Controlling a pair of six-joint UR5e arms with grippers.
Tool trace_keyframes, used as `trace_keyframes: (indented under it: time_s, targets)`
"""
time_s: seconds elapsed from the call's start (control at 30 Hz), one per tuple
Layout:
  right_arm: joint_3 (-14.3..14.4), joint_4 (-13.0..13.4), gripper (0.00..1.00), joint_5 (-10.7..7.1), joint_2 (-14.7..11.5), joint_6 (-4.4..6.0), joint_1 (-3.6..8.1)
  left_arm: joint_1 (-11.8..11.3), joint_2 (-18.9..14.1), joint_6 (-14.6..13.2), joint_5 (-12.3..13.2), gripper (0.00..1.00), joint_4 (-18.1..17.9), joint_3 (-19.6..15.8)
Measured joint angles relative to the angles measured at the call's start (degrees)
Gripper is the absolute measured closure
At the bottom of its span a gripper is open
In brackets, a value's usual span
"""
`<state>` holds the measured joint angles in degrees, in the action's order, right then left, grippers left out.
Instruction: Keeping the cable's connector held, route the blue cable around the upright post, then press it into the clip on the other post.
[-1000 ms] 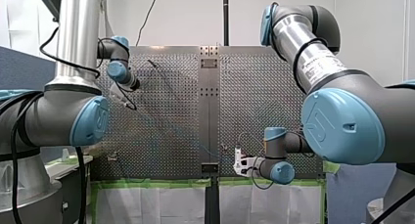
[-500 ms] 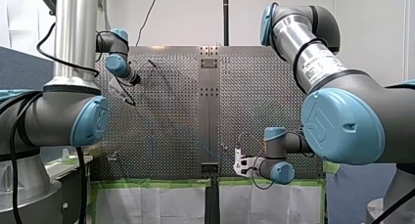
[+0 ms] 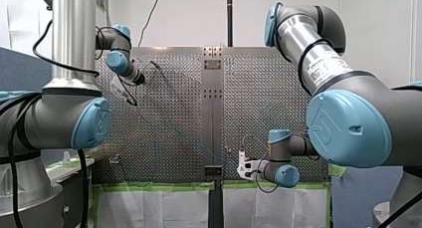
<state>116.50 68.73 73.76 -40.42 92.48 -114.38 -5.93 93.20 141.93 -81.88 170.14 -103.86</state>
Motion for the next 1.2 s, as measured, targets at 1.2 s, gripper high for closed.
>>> trace_keyframes:
  time_s: [1.2]
  targets:
    - [0.00, -0.02, 1.00, -0.02, 0.00, 0.00, -0.01, 2.68, -11.08, -5.17, -2.65, 0.00, 6.67, -2.72]
